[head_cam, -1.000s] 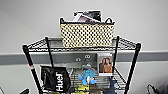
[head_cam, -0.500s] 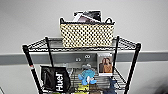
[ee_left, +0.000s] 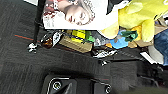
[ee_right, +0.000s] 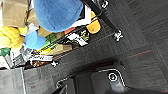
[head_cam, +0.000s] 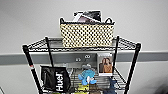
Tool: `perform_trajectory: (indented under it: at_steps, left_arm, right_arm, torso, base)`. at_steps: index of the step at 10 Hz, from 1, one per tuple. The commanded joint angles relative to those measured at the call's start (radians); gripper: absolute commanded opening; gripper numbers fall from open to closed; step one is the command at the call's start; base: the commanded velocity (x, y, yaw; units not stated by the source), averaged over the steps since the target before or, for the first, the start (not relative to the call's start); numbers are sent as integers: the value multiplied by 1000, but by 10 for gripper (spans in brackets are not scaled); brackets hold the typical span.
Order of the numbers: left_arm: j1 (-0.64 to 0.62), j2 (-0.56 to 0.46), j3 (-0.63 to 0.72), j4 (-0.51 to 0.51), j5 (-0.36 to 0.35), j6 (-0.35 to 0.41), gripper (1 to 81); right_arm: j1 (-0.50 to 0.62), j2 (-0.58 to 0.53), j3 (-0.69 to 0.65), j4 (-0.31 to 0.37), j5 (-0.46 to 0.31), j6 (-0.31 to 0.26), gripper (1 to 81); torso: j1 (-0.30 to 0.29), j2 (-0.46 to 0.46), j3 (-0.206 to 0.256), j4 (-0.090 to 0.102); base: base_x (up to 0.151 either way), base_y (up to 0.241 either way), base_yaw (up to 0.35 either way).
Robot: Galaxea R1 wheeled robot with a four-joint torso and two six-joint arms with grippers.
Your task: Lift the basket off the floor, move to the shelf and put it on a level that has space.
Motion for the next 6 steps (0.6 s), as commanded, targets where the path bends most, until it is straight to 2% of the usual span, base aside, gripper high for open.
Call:
perform_trajectory:
  at_steps: [1, 6]
  left_arm:
    - [-26, 6, -1, 57, 1, 3, 811]
    - [123, 132, -130, 118, -60, 3, 811]
  right_arm:
    - [17, 53, -83, 25, -24, -66, 811]
    - [-84, 142, -172, 24, 19, -125, 811]
  torso:
    - [0, 0, 0, 0]
    - [0, 0, 0, 0]
  base:
    - [0, 0, 0]
    - [0, 0, 0]
